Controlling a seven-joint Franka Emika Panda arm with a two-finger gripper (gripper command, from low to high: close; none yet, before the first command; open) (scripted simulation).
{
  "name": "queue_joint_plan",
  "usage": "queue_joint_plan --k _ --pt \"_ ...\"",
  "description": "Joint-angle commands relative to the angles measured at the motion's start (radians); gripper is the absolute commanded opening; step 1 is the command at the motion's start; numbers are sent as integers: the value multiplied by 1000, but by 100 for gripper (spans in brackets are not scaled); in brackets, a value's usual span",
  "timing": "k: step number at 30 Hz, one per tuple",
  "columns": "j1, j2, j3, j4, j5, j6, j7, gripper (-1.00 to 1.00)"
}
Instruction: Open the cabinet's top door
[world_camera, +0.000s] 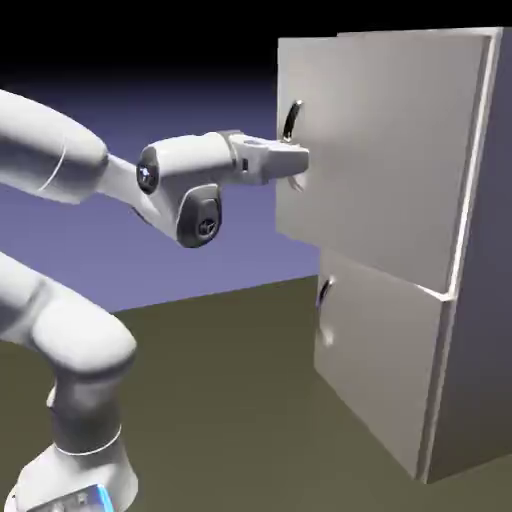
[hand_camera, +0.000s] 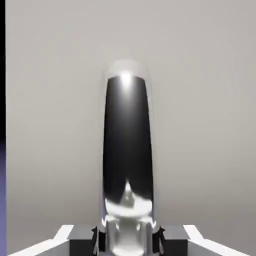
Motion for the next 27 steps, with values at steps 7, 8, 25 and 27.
queue_joint_plan --k 7,8,25,27 --pt "184 -18 -41 24 304 31 -299 -100" --pt "209 -28 -48 26 344 33 -342 -100" --pt "188 -564 -139 -113 476 -417 -694 -100" --pt "152 -625 -156 -122 467 -503 -711 -100"
